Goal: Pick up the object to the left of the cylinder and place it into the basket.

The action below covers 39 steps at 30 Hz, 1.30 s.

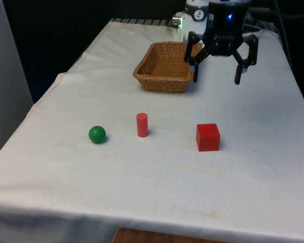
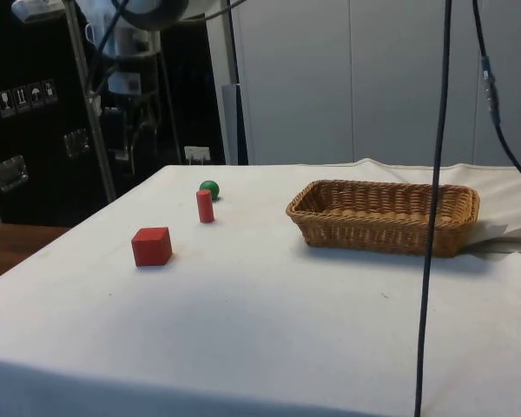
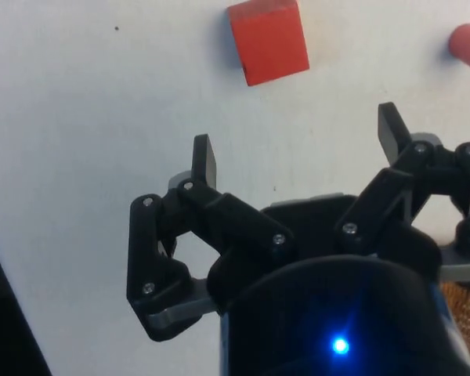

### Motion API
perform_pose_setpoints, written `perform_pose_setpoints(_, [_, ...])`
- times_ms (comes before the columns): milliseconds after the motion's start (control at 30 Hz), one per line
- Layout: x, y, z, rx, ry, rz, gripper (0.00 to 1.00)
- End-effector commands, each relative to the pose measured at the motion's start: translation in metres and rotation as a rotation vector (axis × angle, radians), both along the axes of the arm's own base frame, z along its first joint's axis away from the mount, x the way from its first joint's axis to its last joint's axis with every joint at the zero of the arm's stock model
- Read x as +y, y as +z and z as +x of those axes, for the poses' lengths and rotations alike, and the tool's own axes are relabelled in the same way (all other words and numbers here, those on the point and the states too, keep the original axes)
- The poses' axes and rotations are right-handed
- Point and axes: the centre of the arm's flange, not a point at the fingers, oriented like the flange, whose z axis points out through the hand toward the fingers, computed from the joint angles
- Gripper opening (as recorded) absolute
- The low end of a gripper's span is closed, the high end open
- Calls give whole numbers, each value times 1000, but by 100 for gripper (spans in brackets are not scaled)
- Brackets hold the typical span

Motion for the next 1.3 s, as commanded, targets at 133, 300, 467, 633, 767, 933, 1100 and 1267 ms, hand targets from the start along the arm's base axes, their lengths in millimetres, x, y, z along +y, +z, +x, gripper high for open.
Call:
perform_pose_setpoints(133, [1,-13,5,12,19,24,100])
perform_pose_setpoints(300, [1,-21,7,16,29,32,100])
perform_pose_setpoints(467, [3,-37,8,24,45,43,100])
perform_pose_setpoints(633, [4,-50,8,30,59,50,100])
perform_pose_setpoints(767, [2,-58,8,35,63,40,100])
perform_pose_setpoints(933, [4,-73,14,22,80,51,100])
perform_pose_setpoints(1100, [4,-87,19,16,91,49,100])
perform_pose_setpoints(1267, [5,-103,20,26,102,40,100])
